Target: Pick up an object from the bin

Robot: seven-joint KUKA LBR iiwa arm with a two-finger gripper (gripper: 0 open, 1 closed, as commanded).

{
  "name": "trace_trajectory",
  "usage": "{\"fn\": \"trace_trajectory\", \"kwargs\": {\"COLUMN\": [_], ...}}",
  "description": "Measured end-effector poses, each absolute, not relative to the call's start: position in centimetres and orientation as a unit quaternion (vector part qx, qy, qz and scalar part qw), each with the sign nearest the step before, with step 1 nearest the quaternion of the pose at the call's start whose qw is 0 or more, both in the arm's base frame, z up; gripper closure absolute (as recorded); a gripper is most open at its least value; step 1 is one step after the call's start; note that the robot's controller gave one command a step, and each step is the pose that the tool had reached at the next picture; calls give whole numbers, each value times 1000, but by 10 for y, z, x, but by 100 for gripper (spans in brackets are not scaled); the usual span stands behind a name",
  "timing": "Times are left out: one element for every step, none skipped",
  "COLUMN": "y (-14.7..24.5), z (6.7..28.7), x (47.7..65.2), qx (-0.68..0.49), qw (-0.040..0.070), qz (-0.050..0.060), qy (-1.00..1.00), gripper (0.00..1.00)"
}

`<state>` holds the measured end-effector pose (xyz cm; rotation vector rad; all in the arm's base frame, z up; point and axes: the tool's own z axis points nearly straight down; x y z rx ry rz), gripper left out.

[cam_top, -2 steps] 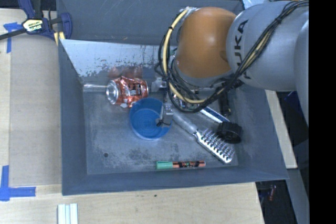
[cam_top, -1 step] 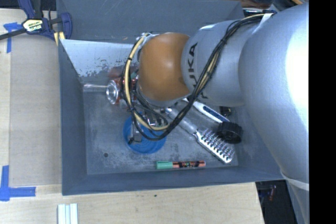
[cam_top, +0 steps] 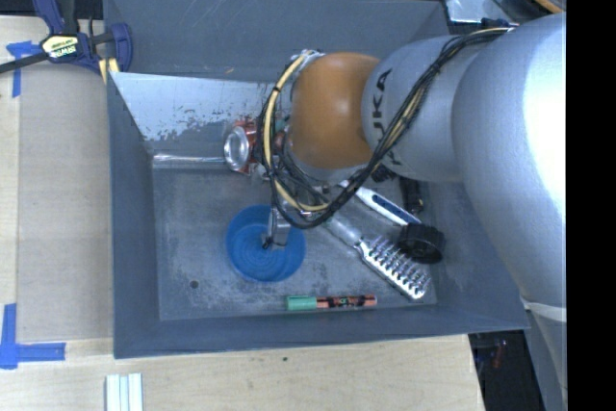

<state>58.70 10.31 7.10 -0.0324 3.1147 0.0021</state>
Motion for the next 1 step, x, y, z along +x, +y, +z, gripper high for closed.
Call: {"fn": "trace_trajectory", "kwargs": {"y": [113], "z": [72], "x": [611], "qx": [-302], "qw": [19], "qz": [0], "qy": [953], "gripper": [100]}}
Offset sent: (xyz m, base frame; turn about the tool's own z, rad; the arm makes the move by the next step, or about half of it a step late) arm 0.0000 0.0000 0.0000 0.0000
